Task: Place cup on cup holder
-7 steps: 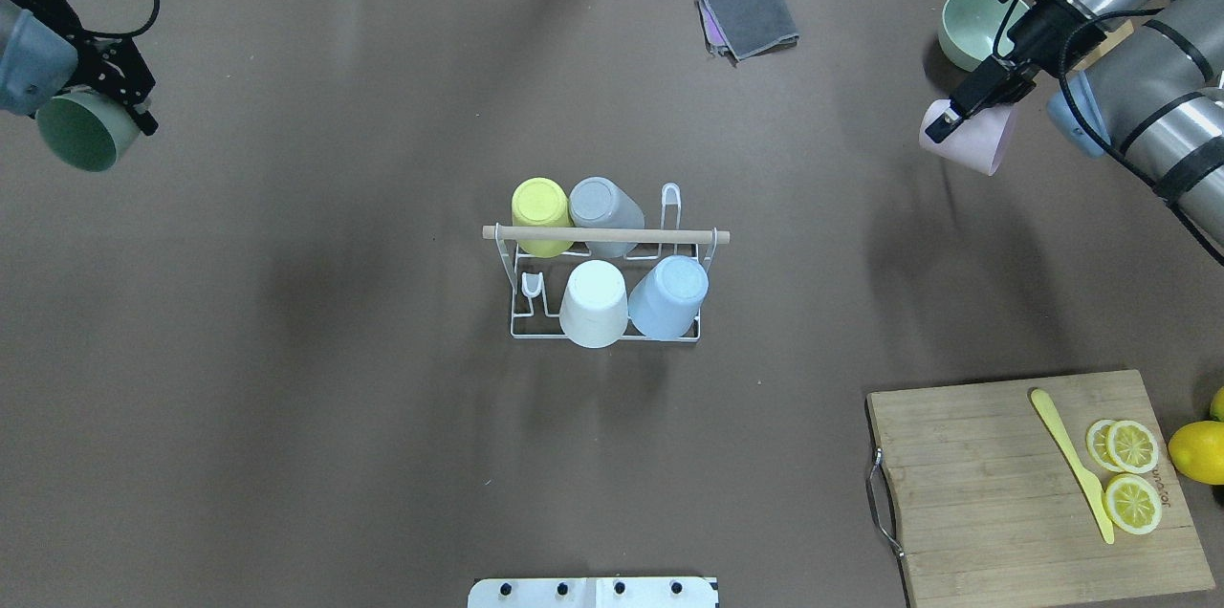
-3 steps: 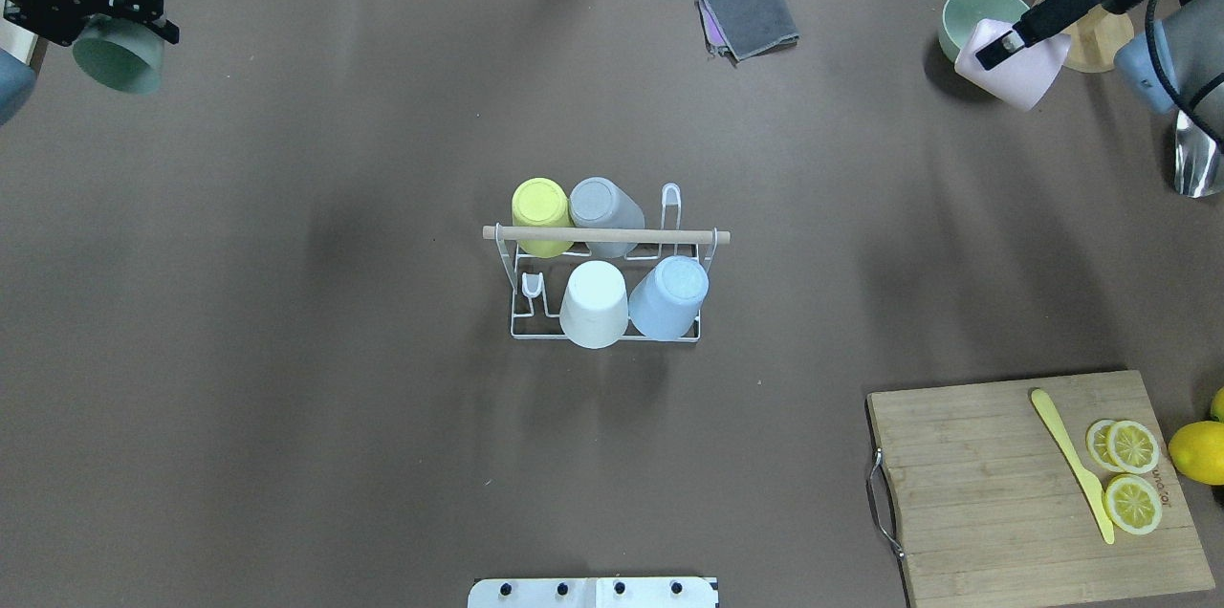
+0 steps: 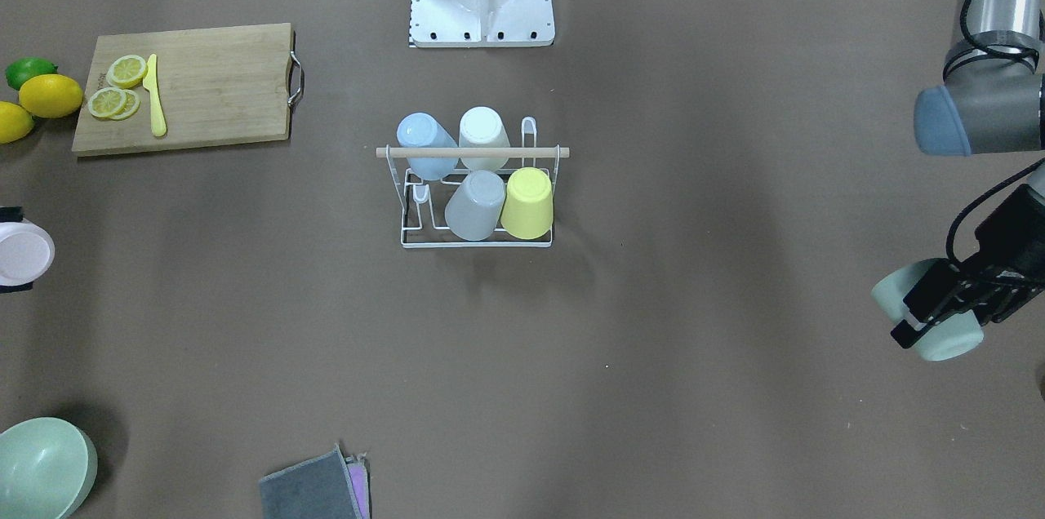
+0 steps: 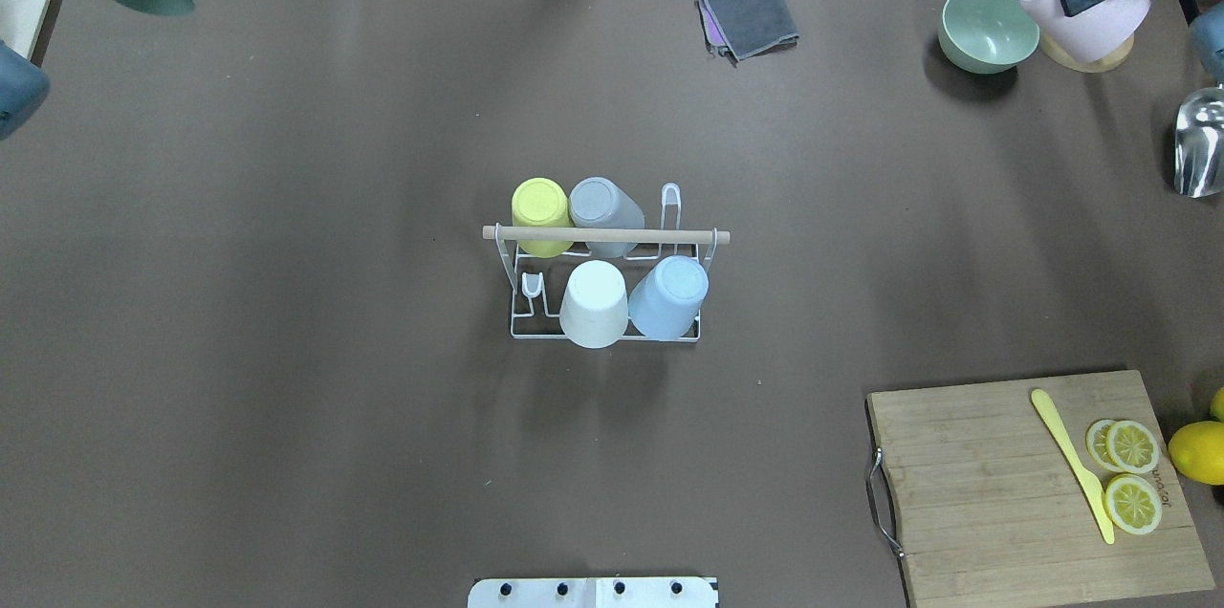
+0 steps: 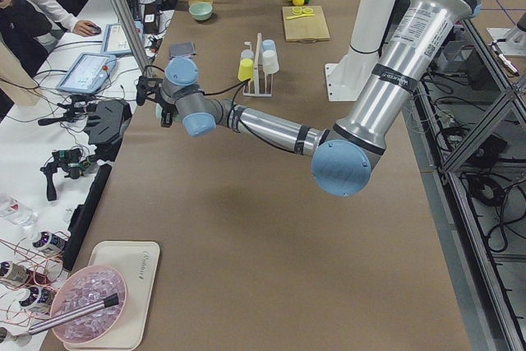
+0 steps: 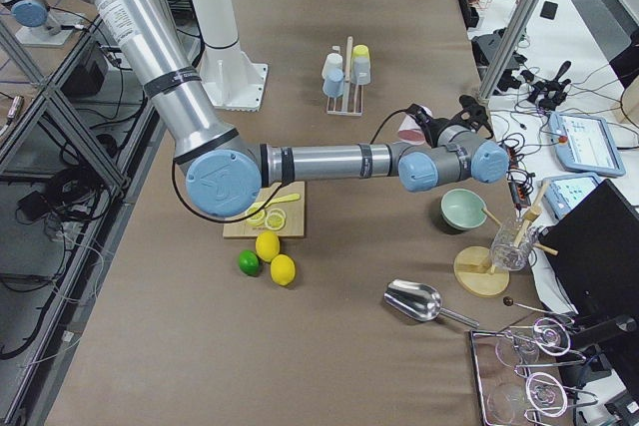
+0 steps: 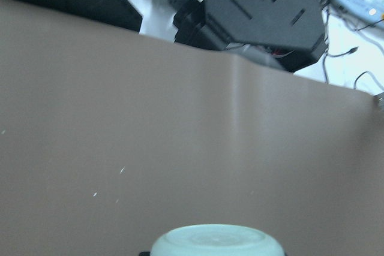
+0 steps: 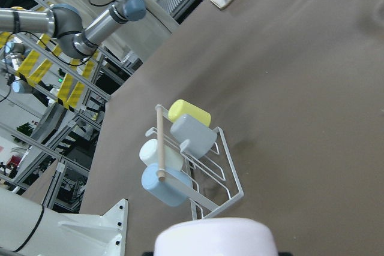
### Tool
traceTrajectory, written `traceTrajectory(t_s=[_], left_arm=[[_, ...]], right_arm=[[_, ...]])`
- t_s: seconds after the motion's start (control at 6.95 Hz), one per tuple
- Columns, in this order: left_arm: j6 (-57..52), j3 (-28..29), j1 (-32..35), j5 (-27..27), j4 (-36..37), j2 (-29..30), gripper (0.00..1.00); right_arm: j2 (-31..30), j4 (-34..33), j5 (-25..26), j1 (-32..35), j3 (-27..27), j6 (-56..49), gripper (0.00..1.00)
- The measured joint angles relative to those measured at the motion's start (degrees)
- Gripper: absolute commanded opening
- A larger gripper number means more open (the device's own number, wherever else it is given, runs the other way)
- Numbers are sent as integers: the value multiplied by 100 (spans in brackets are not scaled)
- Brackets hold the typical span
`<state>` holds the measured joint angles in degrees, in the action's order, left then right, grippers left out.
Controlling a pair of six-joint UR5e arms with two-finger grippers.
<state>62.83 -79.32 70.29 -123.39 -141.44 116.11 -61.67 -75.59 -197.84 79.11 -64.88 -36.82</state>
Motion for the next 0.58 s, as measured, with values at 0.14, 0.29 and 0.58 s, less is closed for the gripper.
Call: traceTrajectory(t_s=[0.14, 0.29, 0.58], left_arm=[[132, -85, -117, 604, -563, -10, 0], [253, -136, -357, 1250, -1145, -24, 0], [309, -193, -1017, 2715, -2266, -41, 0]], right_arm=[[9, 182, -348, 27, 1, -118, 31], [33, 249, -619, 22, 8, -365, 31], [54, 257, -993, -21, 175, -1353, 31]])
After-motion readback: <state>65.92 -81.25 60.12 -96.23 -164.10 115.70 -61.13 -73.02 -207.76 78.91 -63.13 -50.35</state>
